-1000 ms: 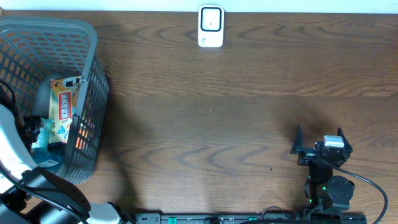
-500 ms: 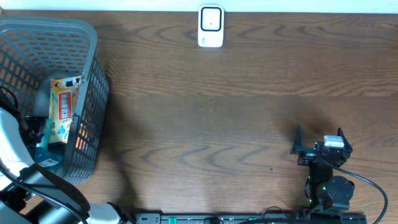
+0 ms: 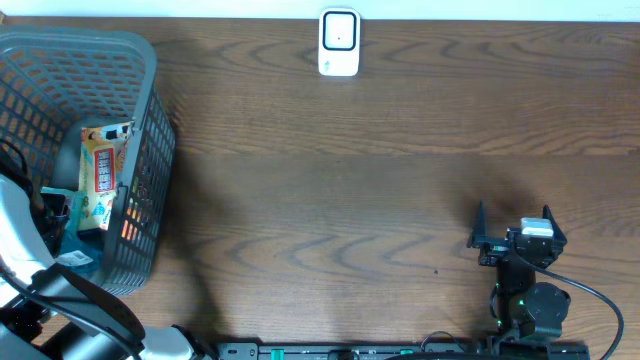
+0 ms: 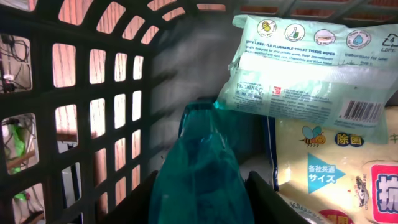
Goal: Scan the item barcode
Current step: 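Reach the left gripper into the basket and grasp the blue bottle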
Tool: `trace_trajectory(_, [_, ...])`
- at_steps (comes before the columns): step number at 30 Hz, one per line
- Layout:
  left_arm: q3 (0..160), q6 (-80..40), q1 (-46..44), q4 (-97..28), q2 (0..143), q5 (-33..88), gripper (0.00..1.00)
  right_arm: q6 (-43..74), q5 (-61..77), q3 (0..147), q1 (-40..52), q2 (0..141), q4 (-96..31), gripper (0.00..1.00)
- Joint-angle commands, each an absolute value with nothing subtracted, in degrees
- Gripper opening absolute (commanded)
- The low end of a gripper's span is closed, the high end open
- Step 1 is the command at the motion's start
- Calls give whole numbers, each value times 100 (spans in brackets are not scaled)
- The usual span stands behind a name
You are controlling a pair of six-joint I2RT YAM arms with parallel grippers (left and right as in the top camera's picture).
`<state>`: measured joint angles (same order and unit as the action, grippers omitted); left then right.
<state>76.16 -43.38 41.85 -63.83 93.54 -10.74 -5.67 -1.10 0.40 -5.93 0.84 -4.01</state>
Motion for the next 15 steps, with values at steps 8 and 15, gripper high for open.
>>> trace_trajectory(8, [8014, -4025, 4211, -6482, 8945, -711, 36, -628, -137, 32, -633, 64, -416, 99])
trace_trajectory(15, [8687, -4012, 4209, -6274, 8095, 591, 36, -628, -137, 32, -633, 64, -416, 99])
